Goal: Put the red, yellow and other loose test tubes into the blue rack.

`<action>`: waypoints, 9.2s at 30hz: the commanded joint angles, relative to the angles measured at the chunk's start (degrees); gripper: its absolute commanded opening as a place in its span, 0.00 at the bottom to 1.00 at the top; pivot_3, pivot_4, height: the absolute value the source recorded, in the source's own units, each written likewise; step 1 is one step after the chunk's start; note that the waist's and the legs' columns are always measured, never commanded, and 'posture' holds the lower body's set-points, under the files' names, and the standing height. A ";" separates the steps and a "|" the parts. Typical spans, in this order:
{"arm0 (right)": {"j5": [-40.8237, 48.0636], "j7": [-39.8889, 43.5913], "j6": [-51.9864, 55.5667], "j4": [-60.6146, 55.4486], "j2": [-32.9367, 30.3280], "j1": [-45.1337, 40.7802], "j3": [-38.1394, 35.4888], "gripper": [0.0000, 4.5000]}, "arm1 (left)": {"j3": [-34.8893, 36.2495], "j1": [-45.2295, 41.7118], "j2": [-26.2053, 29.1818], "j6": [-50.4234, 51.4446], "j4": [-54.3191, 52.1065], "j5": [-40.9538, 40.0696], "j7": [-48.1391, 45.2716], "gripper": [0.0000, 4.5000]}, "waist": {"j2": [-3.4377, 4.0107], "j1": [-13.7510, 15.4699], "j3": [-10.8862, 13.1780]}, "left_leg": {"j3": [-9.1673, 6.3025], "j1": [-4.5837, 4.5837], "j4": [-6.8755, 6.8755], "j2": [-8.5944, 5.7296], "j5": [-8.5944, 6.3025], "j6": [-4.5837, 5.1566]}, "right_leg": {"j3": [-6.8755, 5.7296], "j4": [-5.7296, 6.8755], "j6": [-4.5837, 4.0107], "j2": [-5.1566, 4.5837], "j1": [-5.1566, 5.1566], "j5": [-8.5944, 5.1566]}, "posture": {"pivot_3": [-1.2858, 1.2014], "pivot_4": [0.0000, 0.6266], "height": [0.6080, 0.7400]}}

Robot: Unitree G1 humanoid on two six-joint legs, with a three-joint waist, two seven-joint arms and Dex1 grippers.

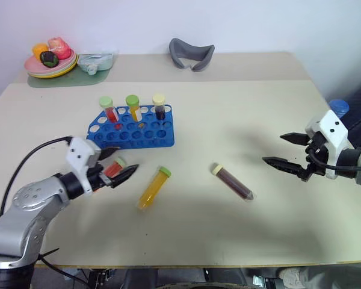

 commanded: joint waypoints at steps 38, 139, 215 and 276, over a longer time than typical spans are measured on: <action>60.61 -85.69 31.82 17.03 13.75 -34.05 39.04 1.00 | -12.37 3.34 1.28 -12.88 -1.53 6.83 -11.76 0.98 | 0.01 0.00 0.02 | -0.02 -0.19 0.03 0.01 -0.04 0.08 | 0.00 0.01 -0.01 0.00 -0.19 0.00 | 0.52 0.24 1.00; -28.07 -27.77 -63.60 62.27 68.11 -37.29 32.59 0.18 | 2.51 10.60 -16.70 -21.05 0.96 -0.26 7.67 1.00 | 0.09 -1.52 0.03 | -0.09 -0.41 0.12 0.03 0.13 -0.22 | -0.05 0.55 -0.03 0.00 -0.62 0.03 | 0.52 0.24 1.00; -9.13 8.72 -32.34 -1.07 14.12 -0.82 23.88 0.94 | -29.37 -41.06 2.61 57.93 4.90 -39.55 56.49 1.00 | -0.43 0.11 0.59 | -0.15 -0.11 0.11 -0.02 0.02 -0.03 | -0.05 0.06 0.01 -0.02 -0.06 0.01 | 0.52 0.24 1.00; -6.50 9.04 -29.57 -4.82 13.51 -0.22 25.67 0.95 | -26.45 -42.93 9.18 57.92 7.43 -42.43 60.29 0.19 | -0.38 0.02 0.53 | -0.14 -0.04 0.18 -0.04 0.03 -0.05 | -0.05 0.18 0.00 0.00 -0.03 0.01 | 0.52 0.24 1.00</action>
